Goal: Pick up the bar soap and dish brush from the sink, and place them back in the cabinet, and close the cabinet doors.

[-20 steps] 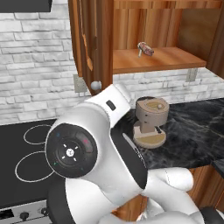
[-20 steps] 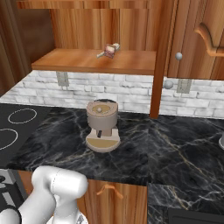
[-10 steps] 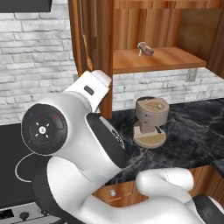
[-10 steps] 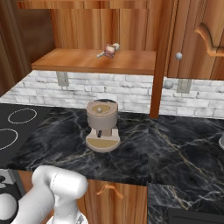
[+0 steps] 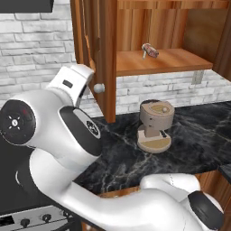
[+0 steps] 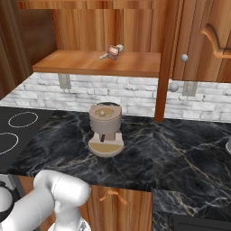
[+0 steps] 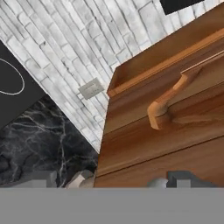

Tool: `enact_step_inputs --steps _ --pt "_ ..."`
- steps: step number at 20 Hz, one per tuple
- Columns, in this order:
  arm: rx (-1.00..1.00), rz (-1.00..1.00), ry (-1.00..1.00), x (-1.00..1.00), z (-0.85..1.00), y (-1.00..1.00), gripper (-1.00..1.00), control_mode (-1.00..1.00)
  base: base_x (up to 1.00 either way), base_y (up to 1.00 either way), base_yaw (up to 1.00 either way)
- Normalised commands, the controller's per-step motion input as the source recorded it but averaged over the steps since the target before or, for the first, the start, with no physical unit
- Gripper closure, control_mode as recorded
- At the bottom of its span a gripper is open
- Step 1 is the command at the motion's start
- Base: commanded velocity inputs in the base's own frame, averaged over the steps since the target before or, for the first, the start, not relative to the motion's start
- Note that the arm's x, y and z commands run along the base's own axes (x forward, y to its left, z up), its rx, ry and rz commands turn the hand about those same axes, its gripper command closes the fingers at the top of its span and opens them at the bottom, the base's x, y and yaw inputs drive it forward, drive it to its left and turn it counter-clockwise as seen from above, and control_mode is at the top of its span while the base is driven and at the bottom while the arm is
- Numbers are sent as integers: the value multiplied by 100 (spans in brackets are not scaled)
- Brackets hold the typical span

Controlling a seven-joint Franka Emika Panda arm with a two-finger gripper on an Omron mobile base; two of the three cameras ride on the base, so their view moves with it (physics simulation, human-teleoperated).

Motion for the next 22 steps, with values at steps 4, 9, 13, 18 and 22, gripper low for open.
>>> enact_step_inputs --steps 4,9,13,18,22 --pt "-9 -2 0 43 0 2 -100 -100 0 0 0" --pt "-12 -6 0 37 0 4 -100 -100 0 0 0" --pt "-12 -4 0 27 0 9 -100 -100 0 0 0" --pt "-9 -1 0 25 0 6 -100 -100 0 0 0" --pt "-9 -3 0 18 0 0 -100 -100 0 0 0"
